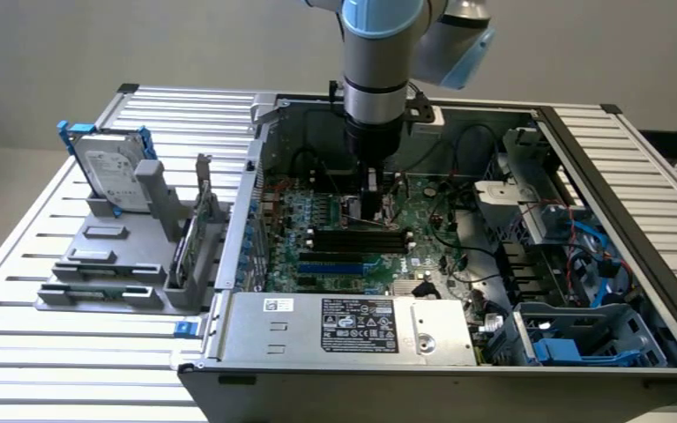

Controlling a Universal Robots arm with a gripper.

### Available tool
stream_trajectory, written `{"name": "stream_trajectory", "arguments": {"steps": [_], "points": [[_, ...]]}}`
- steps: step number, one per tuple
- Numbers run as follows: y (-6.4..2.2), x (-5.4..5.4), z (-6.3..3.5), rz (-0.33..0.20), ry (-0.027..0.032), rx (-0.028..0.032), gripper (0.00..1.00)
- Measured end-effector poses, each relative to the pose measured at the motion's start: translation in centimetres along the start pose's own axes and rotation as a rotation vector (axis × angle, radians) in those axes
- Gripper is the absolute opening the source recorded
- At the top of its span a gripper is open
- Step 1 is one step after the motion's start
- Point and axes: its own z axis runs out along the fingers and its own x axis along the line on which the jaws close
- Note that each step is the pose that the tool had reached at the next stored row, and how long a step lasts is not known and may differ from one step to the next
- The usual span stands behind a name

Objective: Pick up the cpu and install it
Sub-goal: 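Place the cpu into insertion slot, then close the cpu cover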

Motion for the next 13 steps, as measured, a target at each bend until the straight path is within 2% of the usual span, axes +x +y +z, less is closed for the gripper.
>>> {"name": "stream_trajectory", "arguments": {"steps": [6,9,10,12,13], "points": [[0.13,0.2,-2.18,0.000,0.0000,-0.0001,0.60],[0.18,0.2,-3.01,0.000,0.0001,-0.0001,0.42],[0.19,0.2,-3.17,0.000,-0.0001,0.0000,0.42],[0.21,0.2,-3.53,0.000,0.0000,0.0001,0.30],[0.22,0.3,-3.75,0.000,0.0000,0.0002,0.30]]}}
